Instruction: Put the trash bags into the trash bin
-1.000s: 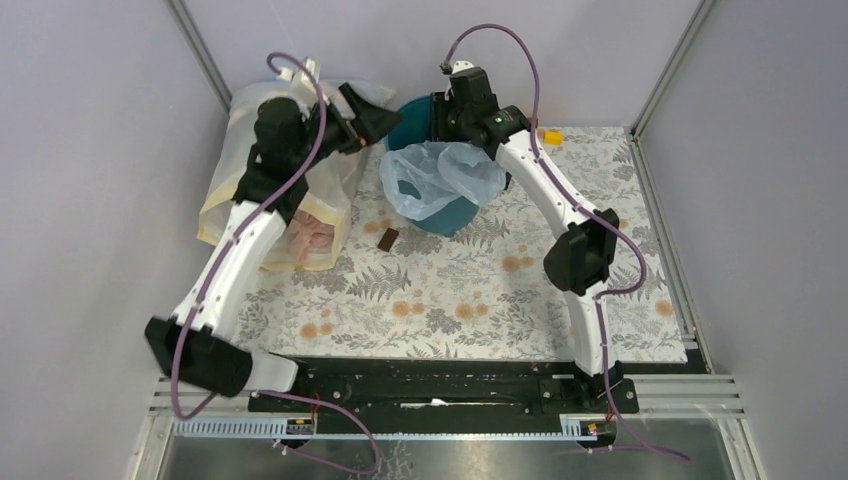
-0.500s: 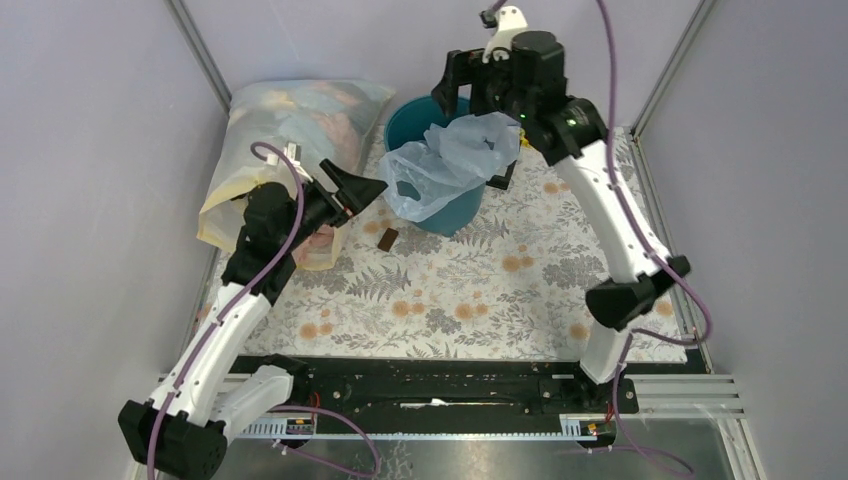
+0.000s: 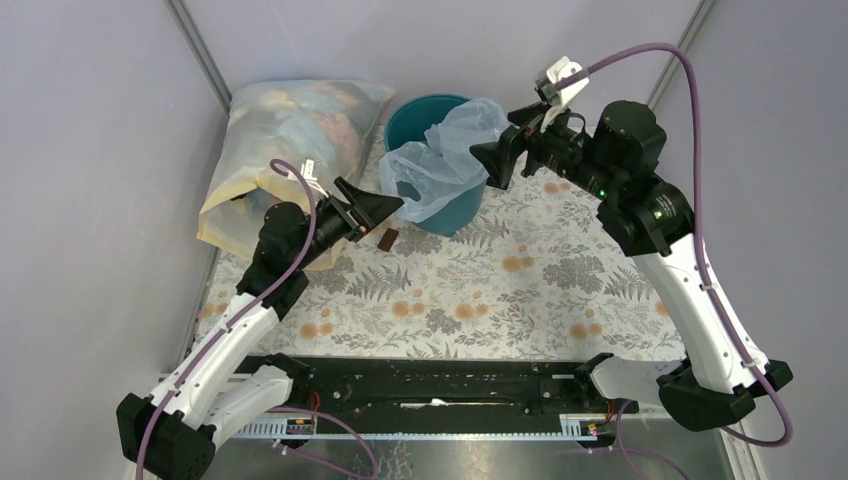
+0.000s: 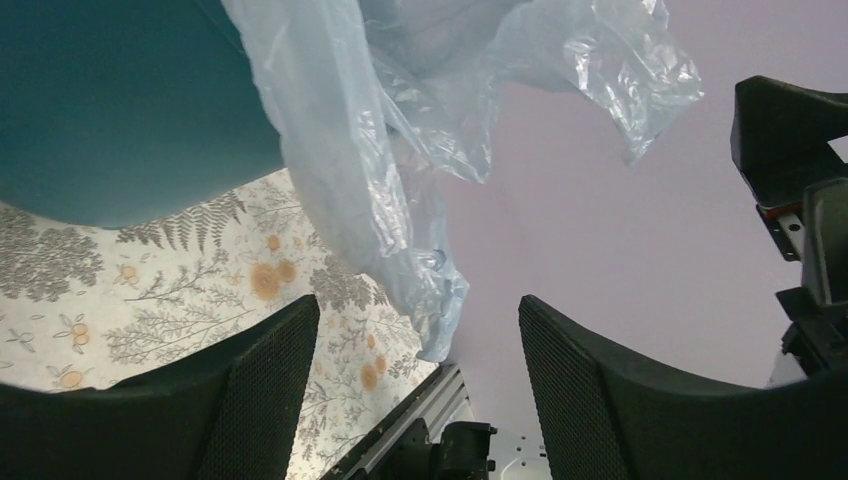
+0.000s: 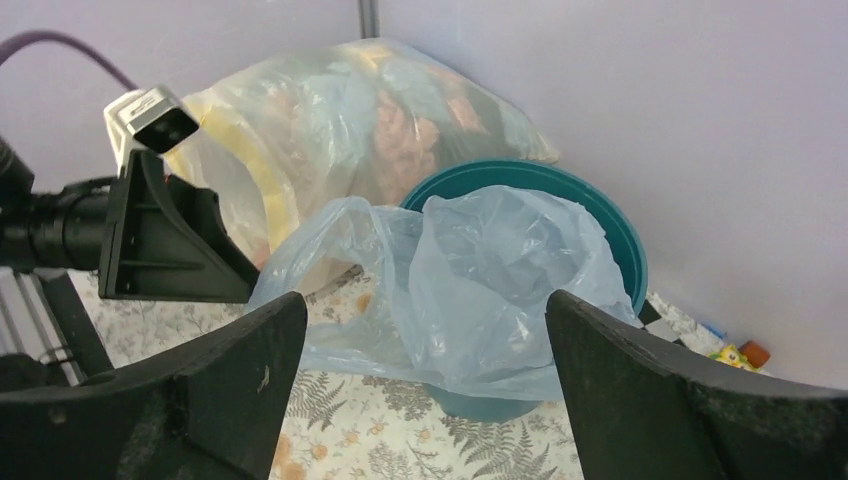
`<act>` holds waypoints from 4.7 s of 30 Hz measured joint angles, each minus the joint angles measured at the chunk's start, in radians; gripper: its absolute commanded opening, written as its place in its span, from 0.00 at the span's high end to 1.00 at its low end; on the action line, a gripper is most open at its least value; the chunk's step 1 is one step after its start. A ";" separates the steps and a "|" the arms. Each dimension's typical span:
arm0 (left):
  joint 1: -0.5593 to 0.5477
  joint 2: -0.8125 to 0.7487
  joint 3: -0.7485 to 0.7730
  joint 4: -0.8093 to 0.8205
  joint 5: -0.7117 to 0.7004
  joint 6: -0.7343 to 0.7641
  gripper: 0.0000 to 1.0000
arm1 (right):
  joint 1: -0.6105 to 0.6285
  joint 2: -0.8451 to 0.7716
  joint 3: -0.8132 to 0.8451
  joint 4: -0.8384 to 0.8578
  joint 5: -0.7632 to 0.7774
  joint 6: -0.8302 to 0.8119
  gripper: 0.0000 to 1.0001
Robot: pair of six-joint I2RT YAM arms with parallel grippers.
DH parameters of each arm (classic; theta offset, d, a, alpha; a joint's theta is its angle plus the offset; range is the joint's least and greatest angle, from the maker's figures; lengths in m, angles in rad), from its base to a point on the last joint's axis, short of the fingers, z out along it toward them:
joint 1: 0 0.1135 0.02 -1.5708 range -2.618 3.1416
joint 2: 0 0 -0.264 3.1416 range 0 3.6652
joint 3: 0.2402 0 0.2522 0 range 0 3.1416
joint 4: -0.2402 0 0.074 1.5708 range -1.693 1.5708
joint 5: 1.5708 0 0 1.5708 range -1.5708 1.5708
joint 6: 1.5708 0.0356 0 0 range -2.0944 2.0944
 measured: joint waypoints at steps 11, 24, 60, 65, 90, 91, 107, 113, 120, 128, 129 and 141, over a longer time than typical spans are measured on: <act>-0.089 -0.006 -0.047 0.080 -0.070 -0.044 0.34 | 0.001 -0.019 -0.170 0.109 -0.150 -0.309 0.13; -0.123 0.039 -0.092 0.166 -0.120 -0.084 0.36 | 0.002 0.010 -0.204 0.147 -0.128 -0.500 0.06; 0.048 0.101 0.110 -0.108 -0.245 0.199 1.00 | 0.055 0.314 0.219 0.160 0.505 -0.448 1.00; 0.137 0.143 0.207 -0.166 -0.172 0.243 1.00 | -0.011 0.404 0.407 0.052 0.582 -0.311 1.00; 0.319 0.430 0.758 -0.378 0.283 0.373 1.00 | -0.096 0.084 0.039 -0.287 0.582 0.003 0.10; 0.319 0.430 0.758 -0.377 0.300 0.373 1.00 | -0.097 0.050 0.006 -0.272 0.545 -0.010 0.04; 0.319 0.393 0.719 -0.370 0.425 0.416 1.00 | -0.102 0.083 0.006 -0.095 0.488 -0.130 0.00; 0.319 0.345 0.666 -0.388 0.425 0.435 1.00 | -0.153 0.315 0.264 -0.209 0.449 -0.096 0.00; 0.319 0.334 0.635 -0.404 0.425 0.445 1.00 | -0.282 0.458 0.446 -0.287 0.400 -0.067 0.00; 0.319 0.333 0.634 -0.422 0.417 0.457 1.00 | -0.378 0.534 0.484 -0.327 0.257 -0.033 0.70; 0.319 0.333 0.634 -0.424 0.414 0.459 1.00 | -0.379 0.538 0.483 -0.328 0.241 -0.031 0.81; 0.335 0.357 0.636 -0.549 0.258 0.506 1.00 | -0.378 0.541 0.476 -0.292 0.129 0.095 1.00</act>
